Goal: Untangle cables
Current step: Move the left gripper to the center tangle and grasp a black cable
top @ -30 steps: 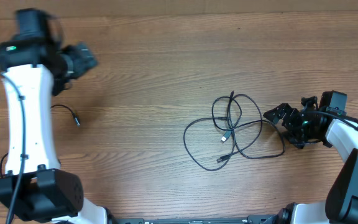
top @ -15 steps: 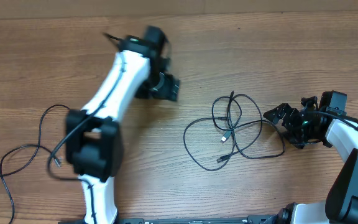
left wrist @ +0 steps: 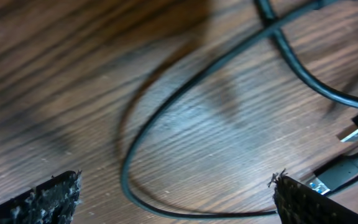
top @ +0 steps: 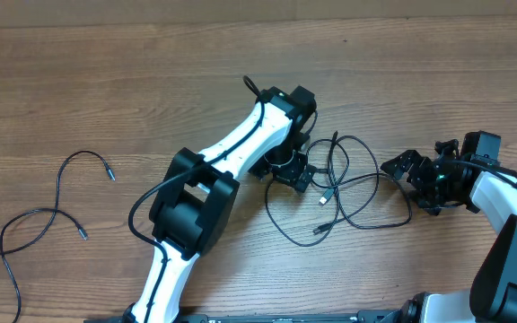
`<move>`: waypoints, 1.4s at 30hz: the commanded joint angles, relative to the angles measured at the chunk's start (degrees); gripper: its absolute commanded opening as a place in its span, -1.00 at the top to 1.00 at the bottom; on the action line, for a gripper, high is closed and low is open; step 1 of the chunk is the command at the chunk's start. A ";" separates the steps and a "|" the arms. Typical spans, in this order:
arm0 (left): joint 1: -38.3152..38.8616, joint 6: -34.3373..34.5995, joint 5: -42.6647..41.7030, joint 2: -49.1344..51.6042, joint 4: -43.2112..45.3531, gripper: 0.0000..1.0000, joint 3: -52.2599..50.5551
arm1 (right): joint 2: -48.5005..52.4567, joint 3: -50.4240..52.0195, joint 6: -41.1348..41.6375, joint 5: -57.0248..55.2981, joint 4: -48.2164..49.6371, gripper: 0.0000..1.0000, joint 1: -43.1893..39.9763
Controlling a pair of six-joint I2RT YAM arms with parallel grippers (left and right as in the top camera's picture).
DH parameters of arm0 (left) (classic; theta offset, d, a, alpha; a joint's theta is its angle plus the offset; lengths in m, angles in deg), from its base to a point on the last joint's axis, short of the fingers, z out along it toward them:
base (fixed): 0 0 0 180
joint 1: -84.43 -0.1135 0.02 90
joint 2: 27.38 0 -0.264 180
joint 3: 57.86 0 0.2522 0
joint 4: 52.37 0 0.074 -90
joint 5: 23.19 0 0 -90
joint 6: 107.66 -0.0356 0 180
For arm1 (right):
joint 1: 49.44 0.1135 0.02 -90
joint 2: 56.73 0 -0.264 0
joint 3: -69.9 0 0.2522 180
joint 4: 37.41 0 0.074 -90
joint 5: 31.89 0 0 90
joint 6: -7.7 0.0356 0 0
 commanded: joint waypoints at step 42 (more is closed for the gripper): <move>7.85 34.58 -0.57 -7.04 11.06 -0.76 0.52 | 0.28 0.02 -0.11 -2.58 -0.98 -1.00 -0.09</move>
